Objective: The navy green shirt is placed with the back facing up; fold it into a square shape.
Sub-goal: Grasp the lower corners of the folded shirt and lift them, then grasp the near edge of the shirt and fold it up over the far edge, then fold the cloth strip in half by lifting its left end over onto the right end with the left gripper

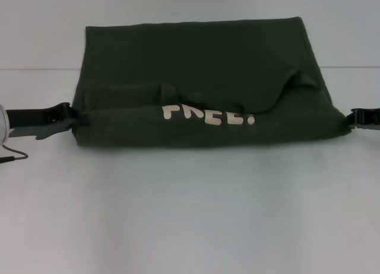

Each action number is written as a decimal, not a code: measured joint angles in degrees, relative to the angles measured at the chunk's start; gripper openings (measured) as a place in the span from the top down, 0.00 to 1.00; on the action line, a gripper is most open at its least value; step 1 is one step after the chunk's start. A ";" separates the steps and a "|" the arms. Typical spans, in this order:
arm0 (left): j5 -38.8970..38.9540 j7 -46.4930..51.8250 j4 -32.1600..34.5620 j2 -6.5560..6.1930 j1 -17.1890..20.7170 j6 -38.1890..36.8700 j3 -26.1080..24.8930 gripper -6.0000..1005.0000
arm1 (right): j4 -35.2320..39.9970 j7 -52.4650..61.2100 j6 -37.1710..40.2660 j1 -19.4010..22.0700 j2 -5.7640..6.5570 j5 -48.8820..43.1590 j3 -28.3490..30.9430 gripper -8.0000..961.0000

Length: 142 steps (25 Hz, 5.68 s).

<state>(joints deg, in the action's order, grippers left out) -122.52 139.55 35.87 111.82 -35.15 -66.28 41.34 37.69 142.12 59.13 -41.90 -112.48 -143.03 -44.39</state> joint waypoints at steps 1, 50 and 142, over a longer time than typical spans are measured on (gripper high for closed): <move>-0.27 0.35 0.00 -0.04 0.08 0.33 -0.03 0.96 | 0.01 0.00 0.00 0.20 0.04 0.10 0.03 0.98; -11.05 -7.58 8.69 -0.95 9.55 -44.07 -2.89 0.96 | 8.45 -7.38 42.64 14.02 2.30 2.76 4.54 0.91; 12.25 2.98 4.42 4.93 12.64 -19.04 -10.36 0.12 | 4.12 -20.41 11.34 16.62 -2.88 42.92 6.44 0.23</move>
<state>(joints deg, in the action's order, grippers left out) -110.27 142.53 40.29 116.74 -22.52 -85.32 30.98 41.81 121.70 70.47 -25.28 -115.36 -100.11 -37.95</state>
